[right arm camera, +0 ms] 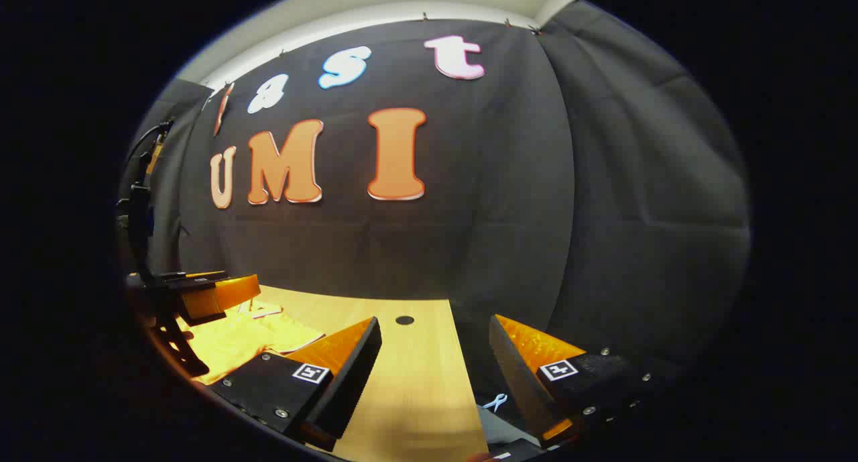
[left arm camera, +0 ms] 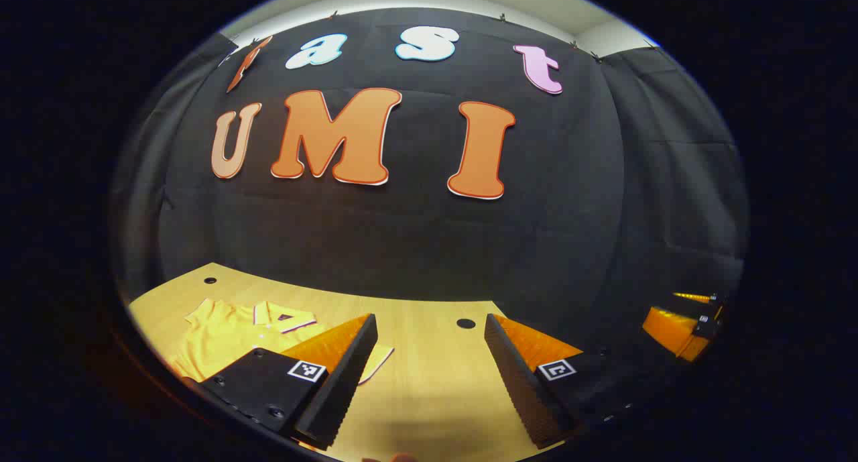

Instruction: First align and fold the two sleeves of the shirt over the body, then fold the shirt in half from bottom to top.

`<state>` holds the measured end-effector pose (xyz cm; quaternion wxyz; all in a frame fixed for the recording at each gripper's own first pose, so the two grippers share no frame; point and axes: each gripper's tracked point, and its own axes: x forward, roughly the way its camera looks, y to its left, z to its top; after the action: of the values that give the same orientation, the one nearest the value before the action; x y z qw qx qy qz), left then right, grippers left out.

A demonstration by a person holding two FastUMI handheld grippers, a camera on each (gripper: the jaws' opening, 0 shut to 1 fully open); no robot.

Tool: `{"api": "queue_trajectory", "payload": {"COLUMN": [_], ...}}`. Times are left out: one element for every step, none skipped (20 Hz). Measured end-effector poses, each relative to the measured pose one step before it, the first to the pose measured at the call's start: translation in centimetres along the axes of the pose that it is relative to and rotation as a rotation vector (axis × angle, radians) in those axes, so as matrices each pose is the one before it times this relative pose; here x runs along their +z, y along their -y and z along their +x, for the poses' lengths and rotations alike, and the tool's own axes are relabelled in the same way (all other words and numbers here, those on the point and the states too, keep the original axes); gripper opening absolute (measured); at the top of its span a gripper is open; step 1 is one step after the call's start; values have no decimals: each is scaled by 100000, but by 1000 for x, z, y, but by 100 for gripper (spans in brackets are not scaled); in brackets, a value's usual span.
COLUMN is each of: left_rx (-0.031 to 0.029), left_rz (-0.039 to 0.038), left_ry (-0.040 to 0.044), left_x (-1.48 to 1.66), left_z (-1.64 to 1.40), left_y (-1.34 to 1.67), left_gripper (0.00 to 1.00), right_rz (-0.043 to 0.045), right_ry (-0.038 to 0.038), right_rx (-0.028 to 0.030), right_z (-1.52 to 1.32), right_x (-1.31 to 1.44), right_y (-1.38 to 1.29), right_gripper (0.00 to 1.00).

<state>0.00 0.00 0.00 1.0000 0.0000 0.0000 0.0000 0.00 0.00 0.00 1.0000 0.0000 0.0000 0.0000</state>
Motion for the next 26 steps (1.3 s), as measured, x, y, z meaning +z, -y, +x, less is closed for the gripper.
{"api": "queue_trajectory", "payload": {"left_rx": [1398, 1451, 1562, 1355, 1817, 2215, 1741, 1058, -71, -1279, -210, 1736, 1708, 988, 746, 1054, 1481, 1563, 988, 271, 1073, 1400, 644, 299, -178, -76], "left_rz": [1920, 1802, 1381, 956, 471, -961, -2539, -3008, -2821, -1251, 1411, 2499, 2119, 1105, 538, 85, -50, -1072, -2081, -1666, -907, -281, 140, 507, 468, 555], "left_ry": [-552, 222, 712, 529, -108, 476, 1078, 941, 1033, 215, -368, 762, 1460, 1722, 641, 112, -408, 646, 315, -507, -403, -566, -591, -359, -220, 29], "left_x": [787, 864, 1084, 683, 804, 697, 979, 815, 847, 787, 756, 1130, 1191, 1096, 613, -102, 118, 160, 125, -232, -89, -258, -115, -166, 15, 55], "left_z": [-1684, -1627, -1424, -1205, -851, -830, -581, -464, -567, -268, -237, 164, -104, -254, 4, -322, -73, -97, 60, 217, 390, 155, 335, 170, 252, 269], "left_y": [-2574, -2679, -2723, -2560, -2817, -2989, -2929, -2640, -2650, -2426, -2626, -3351, -3237, -2643, -2425, -2258, -1982, -1686, -1262, -752, -744, -738, -468, 8, 56, 123], "left_gripper": [99, 99, 99, 99, 99, 98, 99, 99, 99, 99, 99, 99, 99, 99, 98, 98, 98, 98, 98, 98, 98, 98, 98, 98, 98, 98], "right_rz": [283, 881, 953, 1074, 771, 382, -21, -684, -1498, -975, -200, 559, 1451, 2410, 3260, 3129, 1930, 264, -945, -1050, -777, -547, -597, -852, -926, -822], "right_ry": [720, 909, -82, -1251, -277, 442, 1571, 2843, 3074, 2296, 1070, -37, -365, -766, -1211, -1813, -1425, -687, -121, -38, -676, -1157, -1466, -1163, -1061, -1527], "right_rx": [912, 1045, 996, 1103, 864, 323, -34, -197, -683, -1619, -1635, -679, 5, 189, -31, 381, 56, -778, -1787, -2072, -446, 317, -17, -195, -491, -758], "right_z": [-726, -567, -376, -279, -165, -116, -39, 120, 47, 125, 163, -94, -89, 46, -23, 39, 41, 58, 96, 167, 201, 223, 200, 182, 422, 605], "right_x": [1214, 1037, 1014, 528, 1029, 1276, 1256, 1331, 1076, 653, 324, -79, -166, -84, -247, -324, -267, -179, 8, -4, -134, -257, -223, -198, -175, -243], "right_y": [-1414, -1606, -1747, -1851, -2271, -2054, -2129, -2151, -2204, -1826, -1981, -2197, -2148, -1901, -1713, -1310, -1114, -622, -132, -30, -231, -354, -221, 81, 243, 263], "right_gripper": [98, 98, 98, 98, 98, 98, 98, 98, 98, 98, 98, 100, 98, 98, 100, 98, 98, 100, 100, 98, 100, 98, 98, 98, 98, 98]}}
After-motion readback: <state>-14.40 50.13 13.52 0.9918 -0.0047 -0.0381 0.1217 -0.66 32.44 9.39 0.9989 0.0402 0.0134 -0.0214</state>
